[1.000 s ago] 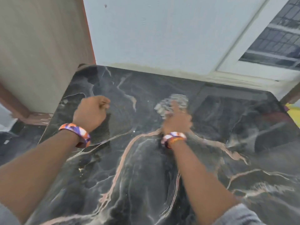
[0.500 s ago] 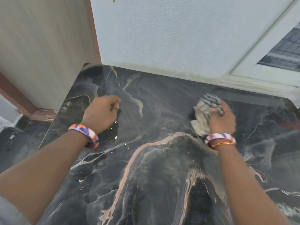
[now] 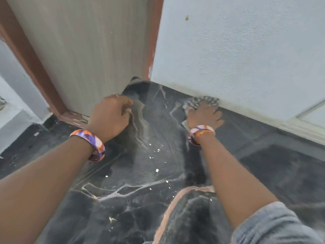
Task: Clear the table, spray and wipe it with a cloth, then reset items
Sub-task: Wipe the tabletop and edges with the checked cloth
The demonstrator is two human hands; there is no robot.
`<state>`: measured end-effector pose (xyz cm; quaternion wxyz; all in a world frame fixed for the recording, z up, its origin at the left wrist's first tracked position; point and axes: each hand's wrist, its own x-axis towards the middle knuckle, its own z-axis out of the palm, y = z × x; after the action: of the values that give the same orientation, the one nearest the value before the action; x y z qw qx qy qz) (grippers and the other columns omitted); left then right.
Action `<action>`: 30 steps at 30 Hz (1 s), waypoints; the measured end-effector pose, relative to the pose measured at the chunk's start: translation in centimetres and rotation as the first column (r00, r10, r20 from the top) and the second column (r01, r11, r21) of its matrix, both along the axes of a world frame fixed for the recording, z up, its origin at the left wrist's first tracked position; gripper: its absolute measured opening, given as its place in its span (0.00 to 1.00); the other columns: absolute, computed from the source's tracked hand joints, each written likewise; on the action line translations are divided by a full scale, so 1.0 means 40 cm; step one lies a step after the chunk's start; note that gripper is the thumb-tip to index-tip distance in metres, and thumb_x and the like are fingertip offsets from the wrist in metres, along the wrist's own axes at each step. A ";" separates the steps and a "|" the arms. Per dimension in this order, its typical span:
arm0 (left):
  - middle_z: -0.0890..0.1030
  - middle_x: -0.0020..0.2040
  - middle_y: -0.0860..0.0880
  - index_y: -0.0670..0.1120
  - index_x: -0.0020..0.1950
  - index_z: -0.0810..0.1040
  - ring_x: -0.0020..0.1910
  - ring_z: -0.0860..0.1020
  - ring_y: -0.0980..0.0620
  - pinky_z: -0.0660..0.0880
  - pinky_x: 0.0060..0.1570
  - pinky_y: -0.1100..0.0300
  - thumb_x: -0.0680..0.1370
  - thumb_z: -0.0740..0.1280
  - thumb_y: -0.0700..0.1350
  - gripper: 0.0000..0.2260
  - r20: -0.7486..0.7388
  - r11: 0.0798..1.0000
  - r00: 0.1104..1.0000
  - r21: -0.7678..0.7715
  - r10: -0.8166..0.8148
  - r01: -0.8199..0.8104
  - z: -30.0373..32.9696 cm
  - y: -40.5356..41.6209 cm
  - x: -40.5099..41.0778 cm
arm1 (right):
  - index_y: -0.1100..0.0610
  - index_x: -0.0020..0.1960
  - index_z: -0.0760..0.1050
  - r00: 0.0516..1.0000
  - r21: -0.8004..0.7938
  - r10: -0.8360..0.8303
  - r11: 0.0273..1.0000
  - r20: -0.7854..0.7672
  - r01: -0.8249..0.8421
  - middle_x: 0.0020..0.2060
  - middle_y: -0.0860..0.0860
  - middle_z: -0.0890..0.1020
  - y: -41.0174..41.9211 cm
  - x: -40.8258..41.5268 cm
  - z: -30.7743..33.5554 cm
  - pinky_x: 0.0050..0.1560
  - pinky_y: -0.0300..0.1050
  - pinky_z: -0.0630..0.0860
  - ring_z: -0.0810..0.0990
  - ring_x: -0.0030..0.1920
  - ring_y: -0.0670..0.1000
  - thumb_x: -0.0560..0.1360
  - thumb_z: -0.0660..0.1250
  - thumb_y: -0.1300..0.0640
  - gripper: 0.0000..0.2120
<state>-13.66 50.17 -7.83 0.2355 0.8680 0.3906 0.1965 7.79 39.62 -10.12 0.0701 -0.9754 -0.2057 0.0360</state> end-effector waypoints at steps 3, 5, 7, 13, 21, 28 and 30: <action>0.79 0.59 0.41 0.42 0.58 0.78 0.59 0.76 0.41 0.70 0.62 0.51 0.75 0.63 0.39 0.13 -0.005 0.998 0.999 0.025 0.053 -0.053 0.000 0.028 -0.055 | 0.54 0.74 0.57 0.967 0.026 0.252 0.968 -0.027 -0.251 0.74 0.60 0.59 0.169 -0.130 -0.005 0.69 0.60 0.54 0.55 0.72 0.65 0.80 0.53 0.47 0.24; 0.79 0.59 0.41 0.42 0.58 0.78 0.60 0.76 0.42 0.70 0.61 0.52 0.75 0.63 0.38 0.13 -0.015 0.997 0.997 0.023 0.071 -0.071 -0.006 0.040 -0.089 | 0.52 0.73 0.59 0.923 0.058 0.386 0.921 -0.008 -0.384 0.73 0.58 0.62 0.245 -0.192 -0.001 0.69 0.60 0.54 0.57 0.71 0.64 0.80 0.54 0.49 0.22; 0.79 0.59 0.42 0.42 0.59 0.78 0.59 0.76 0.42 0.70 0.61 0.53 0.75 0.63 0.38 0.13 -0.030 0.996 0.996 0.010 0.084 -0.084 -0.014 0.049 -0.122 | 0.50 0.71 0.62 0.862 0.089 0.507 0.858 0.016 -0.506 0.71 0.57 0.66 0.279 -0.250 0.003 0.67 0.58 0.58 0.61 0.69 0.62 0.79 0.56 0.52 0.21; 0.78 0.57 0.37 0.41 0.60 0.76 0.55 0.76 0.37 0.73 0.54 0.48 0.73 0.59 0.38 0.17 -0.012 0.992 0.992 0.002 0.126 -0.126 0.009 0.015 -0.177 | 0.53 0.66 0.71 0.599 0.540 0.779 0.590 -0.186 -0.600 0.62 0.54 0.78 0.190 -0.372 0.037 0.64 0.46 0.69 0.74 0.62 0.57 0.77 0.61 0.59 0.18; 0.75 0.62 0.39 0.43 0.63 0.73 0.59 0.75 0.39 0.72 0.60 0.48 0.73 0.60 0.34 0.19 0.079 0.996 0.993 -0.011 -0.084 0.085 0.032 -0.087 -0.126 | 0.54 0.60 0.71 0.924 0.829 0.239 0.545 -0.299 0.127 0.47 0.49 0.79 -0.332 -0.281 0.180 0.34 0.18 0.68 0.75 0.42 0.41 0.78 0.60 0.63 0.12; 0.71 0.65 0.39 0.41 0.69 0.66 0.63 0.71 0.39 0.69 0.64 0.46 0.72 0.61 0.34 0.24 0.113 0.962 0.958 -0.044 -0.263 0.270 0.008 -0.167 -0.100 | 0.58 0.65 0.71 0.857 0.606 -0.460 0.622 -0.231 0.497 0.59 0.60 0.78 -0.673 -0.318 0.092 0.59 0.48 0.70 0.75 0.60 0.60 0.77 0.61 0.61 0.17; 0.71 0.65 0.39 0.42 0.68 0.67 0.62 0.72 0.39 0.70 0.63 0.45 0.72 0.61 0.34 0.24 0.110 0.954 0.950 -0.030 -0.293 0.298 0.004 -0.168 -0.108 | 0.55 0.68 0.68 0.806 0.405 -0.571 0.707 -0.156 0.580 0.62 0.62 0.76 -0.685 -0.340 0.054 0.61 0.55 0.68 0.73 0.62 0.65 0.77 0.61 0.59 0.20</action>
<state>-17.98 43.43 -7.67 0.3022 0.8996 0.2478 0.1949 -5.81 12.24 -7.98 0.2946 -0.9493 0.1065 -0.0251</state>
